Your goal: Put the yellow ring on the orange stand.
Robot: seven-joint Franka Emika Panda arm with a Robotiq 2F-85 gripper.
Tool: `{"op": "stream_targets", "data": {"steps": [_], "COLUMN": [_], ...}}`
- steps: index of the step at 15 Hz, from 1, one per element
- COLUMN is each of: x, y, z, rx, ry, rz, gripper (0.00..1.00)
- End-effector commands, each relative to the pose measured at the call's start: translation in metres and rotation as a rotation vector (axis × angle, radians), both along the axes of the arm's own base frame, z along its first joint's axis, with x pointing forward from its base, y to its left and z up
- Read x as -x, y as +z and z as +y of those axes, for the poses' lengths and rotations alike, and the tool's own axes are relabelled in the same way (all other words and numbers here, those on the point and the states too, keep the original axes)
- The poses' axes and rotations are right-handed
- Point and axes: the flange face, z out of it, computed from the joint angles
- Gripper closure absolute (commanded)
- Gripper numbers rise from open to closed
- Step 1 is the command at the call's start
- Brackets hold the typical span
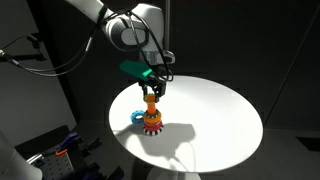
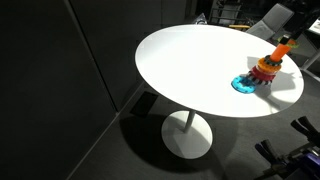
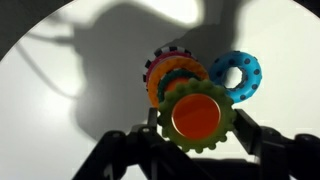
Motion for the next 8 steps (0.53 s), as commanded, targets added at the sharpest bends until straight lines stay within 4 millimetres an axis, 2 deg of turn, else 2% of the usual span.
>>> {"op": "stream_targets", "data": {"steps": [1,2,4,6,8], "x": [-0.0021,-0.0019,-0.0016,-0.0010,0.0005], "y": [-0.0002,-0.0002,0.0001,0.0008,0.0016], "z": [0.0016,0.0017,0.0016,0.0016,0.0025], "rx": [0.032,0.038,0.049,0.055,0.054], "ry": [-0.006,-0.003,0.002,0.003,0.006], "rz": [-0.003,-0.005,-0.009,-0.008,-0.006], "gripper": [0.51,0.51,0.06,0.00,0.00]}}
